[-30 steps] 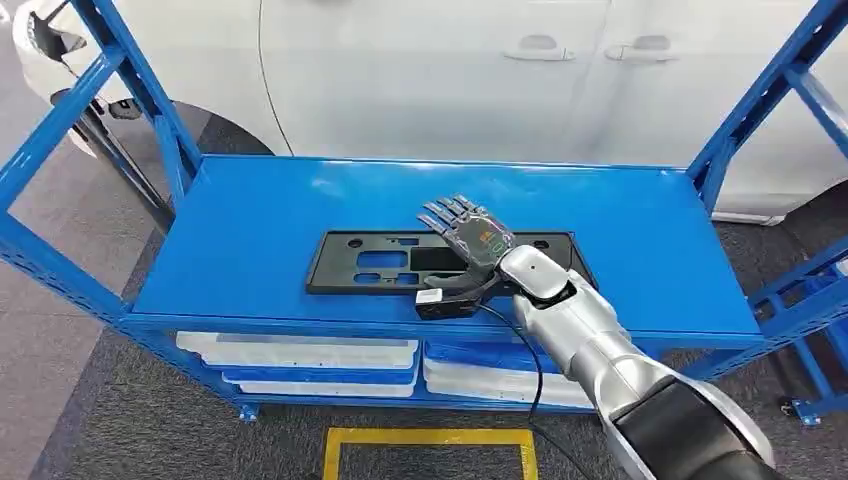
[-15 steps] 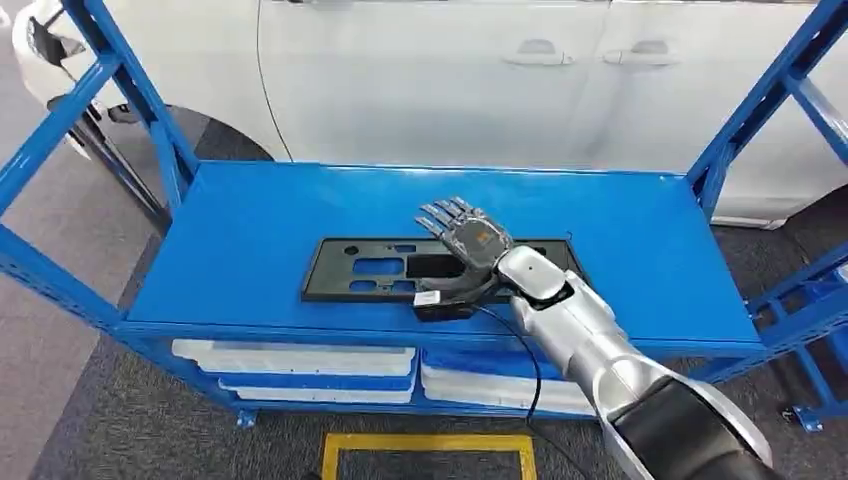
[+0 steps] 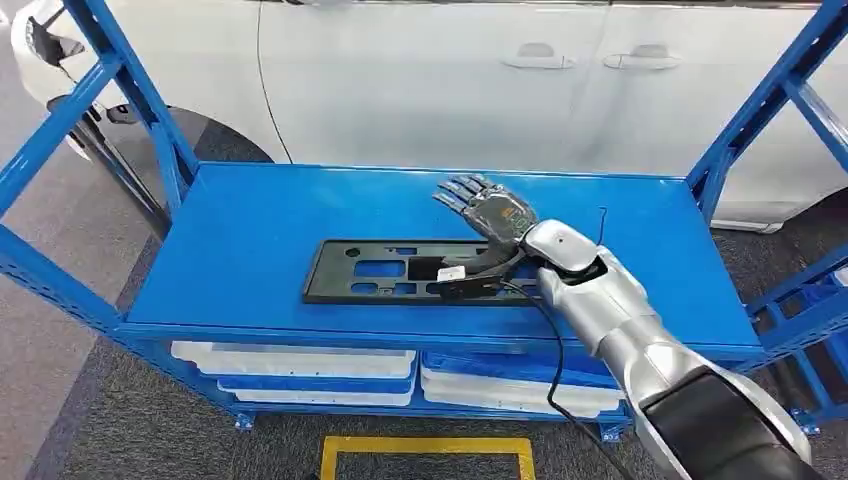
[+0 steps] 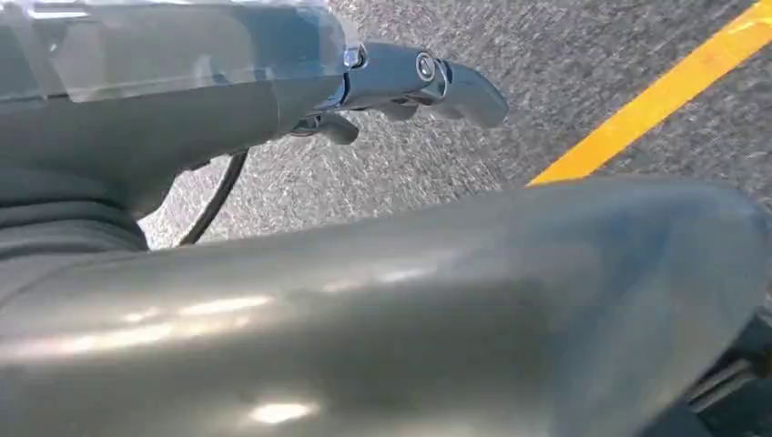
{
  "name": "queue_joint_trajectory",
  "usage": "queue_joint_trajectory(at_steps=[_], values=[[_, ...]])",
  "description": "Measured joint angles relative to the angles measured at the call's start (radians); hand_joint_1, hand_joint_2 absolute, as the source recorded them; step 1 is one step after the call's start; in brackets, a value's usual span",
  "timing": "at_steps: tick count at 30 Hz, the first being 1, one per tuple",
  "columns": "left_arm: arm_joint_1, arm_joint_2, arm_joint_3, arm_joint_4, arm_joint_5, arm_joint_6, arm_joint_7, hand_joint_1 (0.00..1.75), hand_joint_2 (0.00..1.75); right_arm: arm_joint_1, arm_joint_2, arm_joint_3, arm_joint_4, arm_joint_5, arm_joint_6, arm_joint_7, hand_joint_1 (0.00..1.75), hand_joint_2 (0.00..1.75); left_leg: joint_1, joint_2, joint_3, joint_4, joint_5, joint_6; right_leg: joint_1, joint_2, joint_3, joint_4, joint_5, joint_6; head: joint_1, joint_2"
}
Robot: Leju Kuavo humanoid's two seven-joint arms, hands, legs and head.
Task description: Take the parts from the cabinet and place them on the table.
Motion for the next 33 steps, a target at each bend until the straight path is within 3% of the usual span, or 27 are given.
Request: queue_joint_trajectory(at_steps=[2, 3, 5, 6, 7, 8, 10, 11, 12, 15, 17, 18, 20, 21, 22, 23, 24, 26, 27, 31, 32, 33], values=[[0.000, 0.000, 0.000, 0.000, 0.008, 0.000, -0.004, 0.00, 0.00, 0.024, -0.047, 0.004, -0.099, -0.002, 0.014, 0.017, 0.00, 0.00, 0.008, 0.000, 0.006, -0.011, 0.004, 0.009, -0.004, 0.001, -0.001, 0.017, -0.017, 0.012, 0.000, 0.000], [0.000, 0.000, 0.000, 0.000, 0.012, 0.000, -0.006, 0.00, 0.00, 0.042, -0.068, 0.005, -0.146, -0.001, 0.021, 0.027, 0.00, 0.00, 0.008, 0.001, 0.008, -0.012, 0.004, 0.013, -0.004, 0.000, -0.024, 0.062, -0.046, 0.019, 0.000, 0.000], [-0.001, 0.000, 0.000, 0.000, 0.014, 0.002, -0.007, 0.00, 0.00, 0.099, -0.113, 0.009, -0.251, 0.006, 0.023, 0.044, 0.00, 0.00, 0.008, 0.001, 0.008, -0.012, 0.001, 0.020, -0.008, 0.000, -0.105, 0.220, -0.116, 0.027, 0.000, 0.000], [0.001, 0.000, 0.000, 0.000, 0.015, 0.002, -0.007, 0.00, 0.00, 0.130, -0.132, 0.012, -0.284, 0.010, 0.019, 0.051, 0.00, 0.00, 0.007, 0.001, 0.008, -0.012, 0.000, 0.022, -0.009, 0.000, -0.139, 0.282, -0.133, 0.030, 0.000, 0.000], [0.004, 0.000, 0.000, 0.000, 0.015, 0.002, -0.007, 0.00, 0.00, 0.162, -0.154, 0.016, -0.324, 0.019, 0.012, 0.064, 0.00, 0.00, 0.007, 0.000, 0.008, -0.011, -0.001, 0.022, -0.011, 0.000, -0.157, 0.304, -0.127, 0.031, 0.000, 0.000], [0.005, 0.000, 0.000, 0.000, 0.015, 0.002, -0.007, 0.00, 0.00, 0.184, -0.172, 0.019, -0.350, 0.027, 0.003, 0.074, 0.00, 0.00, 0.007, -0.001, 0.009, -0.011, -0.001, 0.022, -0.012, 0.000, -0.151, 0.282, -0.103, 0.030, 0.000, 0.000], [0.005, -0.001, 0.000, 0.000, 0.016, 0.003, -0.006, 0.00, 0.00, 0.234, -0.209, 0.022, -0.422, 0.042, -0.033, 0.095, 0.00, 0.00, 0.007, -0.002, 0.014, -0.010, -0.005, 0.018, -0.012, -0.001, -0.077, 0.117, -0.009, 0.023, 0.000, 0.000], [0.005, -0.002, 0.000, 0.000, 0.017, 0.004, -0.006, 0.00, 0.00, 0.250, -0.221, 0.022, -0.447, 0.045, -0.045, 0.101, 0.00, 0.00, 0.007, -0.002, 0.017, -0.010, -0.007, 0.015, -0.011, -0.002, -0.037, 0.033, 0.025, 0.018, 0.000, 0.000], [0.005, -0.004, 0.000, 0.000, 0.021, 0.006, -0.006, 0.00, 0.00, 0.260, -0.230, 0.023, -0.465, 0.047, -0.053, 0.106, 0.00, 0.00, 0.001, -0.001, 0.015, -0.008, -0.010, 0.010, -0.004, -0.003, -0.023, -0.001, 0.019, 0.013, 0.000, 0.000], [0.004, -0.004, 0.000, 0.000, 0.030, 0.011, -0.007, 0.00, 0.00, 0.283, -0.234, 0.026, -0.501, 0.040, -0.053, 0.113, 0.00, 0.00, 0.003, 0.002, 0.021, -0.015, -0.010, -0.006, 0.001, 0.001, -0.025, 0.000, 0.022, -0.002, 0.000, 0.000], [0.002, -0.004, 0.000, 0.000, 0.032, 0.013, -0.005, 0.00, 0.00, 0.295, -0.226, 0.028, -0.527, 0.034, -0.054, 0.123, 0.00, 0.00, 0.002, 0.002, 0.019, -0.003, -0.022, -0.017, -0.010, -0.001, -0.015, -0.016, 0.030, -0.015, 0.000, 0.000], [0.001, -0.004, 0.000, 0.000, 0.033, 0.014, -0.004, 0.00, 0.00, 0.303, -0.223, 0.028, -0.539, 0.032, -0.060, 0.132, 0.00, 0.00, 0.002, 0.003, 0.003, 0.037, -0.053, -0.022, -0.010, -0.002, -0.012, -0.018, 0.030, -0.023, 0.000, 0.000], [0.002, -0.004, 0.000, 0.000, 0.033, 0.013, 0.001, 0.00, 0.00, 0.338, -0.213, 0.029, -0.562, 0.025, -0.083, 0.142, 0.00, 0.00, 0.004, 0.003, -0.069, 0.195, -0.135, -0.027, -0.007, -0.005, -0.012, -0.017, 0.027, -0.028, 0.000, 0.000], [0.004, -0.004, 0.000, 0.000, 0.033, 0.013, 0.003, 0.00, 0.00, 0.358, -0.211, 0.030, -0.570, 0.025, -0.093, 0.146, 0.00, 0.00, 0.004, 0.003, -0.100, 0.260, -0.159, -0.029, -0.005, -0.007, -0.012, -0.016, 0.026, -0.030, 0.000, 0.000], [0.006, -0.004, 0.001, 0.000, 0.034, 0.013, 0.003, 0.00, 0.00, 0.381, -0.203, 0.032, -0.575, 0.027, -0.101, 0.147, 0.00, 0.00, 0.004, 0.003, -0.119, 0.298, -0.161, -0.030, -0.003, -0.007, -0.012, -0.015, 0.026, -0.031, 0.000, 0.000], [0.006, -0.004, 0.001, 0.000, 0.034, 0.012, 0.003, 0.00, 0.00, 0.396, -0.195, 0.033, -0.576, 0.033, -0.106, 0.150, 0.00, 0.00, 0.004, 0.003, -0.110, 0.280, -0.141, -0.030, -0.003, -0.007, -0.012, -0.013, 0.024, -0.031, 0.000, 0.000], [0.006, -0.004, 0.001, 0.000, 0.035, 0.012, 0.003, 0.00, 0.00, 0.406, -0.183, 0.034, -0.576, 0.042, -0.110, 0.154, 0.00, 0.00, 0.004, 0.003, -0.080, 0.217, -0.101, -0.027, -0.002, -0.005, -0.012, -0.011, 0.022, -0.031, 0.000, 0.000], [0.003, -0.004, 0.001, 0.000, 0.038, 0.012, 0.003, 0.00, 0.00, 0.419, -0.157, 0.035, -0.575, 0.058, -0.115, 0.165, 0.00, 0.00, 0.004, 0.003, 0.013, 0.034, -0.018, -0.019, -0.002, -0.001, -0.008, -0.006, 0.017, -0.027, 0.000, 0.000], [-0.001, -0.004, 0.001, 0.000, 0.038, 0.013, 0.003, 0.00, 0.00, 0.426, -0.140, 0.036, -0.573, 0.061, -0.119, 0.167, 0.00, 0.00, -0.002, 0.002, 0.035, -0.008, -0.032, -0.013, 0.006, 0.001, -0.010, -0.003, 0.014, -0.022, 0.000, 0.000], [-0.004, -0.005, 0.001, 0.000, 0.041, 0.013, 0.002, 0.00, 0.00, 0.448, -0.105, 0.039, -0.560, 0.076, -0.123, 0.179, 0.00, 0.00, -0.003, 0.001, 0.035, -0.015, -0.023, 0.006, 0.003, 0.002, -0.011, -0.004, 0.015, -0.003, 0.000, 0.000], [-0.004, -0.007, 0.001, 0.000, 0.044, 0.013, 0.002, 0.00, 0.00, 0.452, -0.100, 0.039, -0.558, 0.078, -0.124, 0.179, 0.00, 0.00, 0.005, 0.002, 0.040, -0.025, -0.017, 0.014, 0.001, 0.003, -0.012, 0.000, 0.008, 0.001, 0.000, 0.000], [-0.005, -0.007, 0.001, 0.000, 0.045, 0.014, 0.001, 0.00, 0.00, 0.455, -0.095, 0.039, -0.556, 0.079, -0.127, 0.175, 0.00, 0.00, 0.006, 0.002, 0.042, -0.028, -0.016, 0.017, 0.000, 0.001, -0.023, 0.032, -0.016, 0.009, 0.000, 0.000]])
